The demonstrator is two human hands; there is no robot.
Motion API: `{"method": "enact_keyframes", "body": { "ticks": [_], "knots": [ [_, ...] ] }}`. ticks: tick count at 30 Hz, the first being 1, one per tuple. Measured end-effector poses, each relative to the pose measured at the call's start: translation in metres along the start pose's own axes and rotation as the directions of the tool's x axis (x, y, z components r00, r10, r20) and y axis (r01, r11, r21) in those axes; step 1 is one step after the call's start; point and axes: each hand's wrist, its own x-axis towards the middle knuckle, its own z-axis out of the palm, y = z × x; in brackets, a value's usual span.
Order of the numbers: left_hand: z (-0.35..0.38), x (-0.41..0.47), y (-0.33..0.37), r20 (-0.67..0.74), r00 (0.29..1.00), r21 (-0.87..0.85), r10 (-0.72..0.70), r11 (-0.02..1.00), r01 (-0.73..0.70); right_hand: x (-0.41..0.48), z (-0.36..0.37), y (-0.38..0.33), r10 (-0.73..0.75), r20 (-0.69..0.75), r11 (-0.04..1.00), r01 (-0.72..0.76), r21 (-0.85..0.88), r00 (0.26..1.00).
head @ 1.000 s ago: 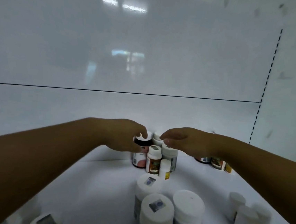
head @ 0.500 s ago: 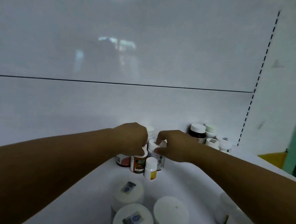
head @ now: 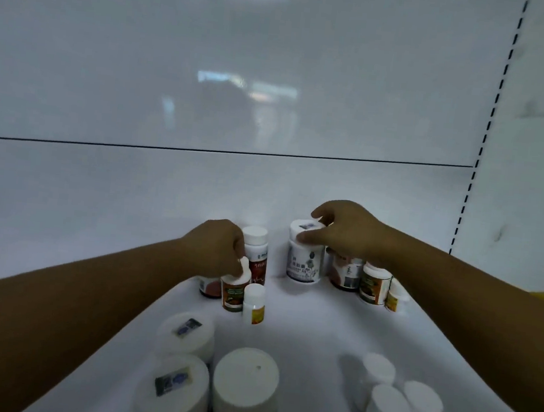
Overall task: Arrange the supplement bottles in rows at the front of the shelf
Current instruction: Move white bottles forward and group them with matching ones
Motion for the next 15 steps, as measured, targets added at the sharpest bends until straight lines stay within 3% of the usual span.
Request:
{"method": "enact_keyframes", "body": {
  "ticks": [3,6,10,15],
  "knots": [
    [-0.007,-0.003,-0.003,-0.014,0.999,-0.056,-0.032,0.998,0.031,-0.009,-0.016,-0.006,0.007,0.093,0.952,-0.035,0.304,0.996],
    [-0.038,-0.008,-0.009,-0.085,0.995,-0.197,-0.055,0.980,0.037,-0.013,-0.023,-0.014,-0.051,0.160,0.892,-0.027,0.451,0.986],
    [-0.093,-0.033,-0.020,-0.017,1.000,-0.536,0.011,0.844,-0.018,-0.012,-0.018,-0.028,-0.149,0.211,0.850,0.017,0.526,0.966],
    [-0.111,-0.058,-0.022,0.029,0.989,-0.597,0.148,0.796,-0.102,-0.014,-0.004,-0.049,-0.272,0.276,0.829,0.078,0.555,0.922]
  ]
}}
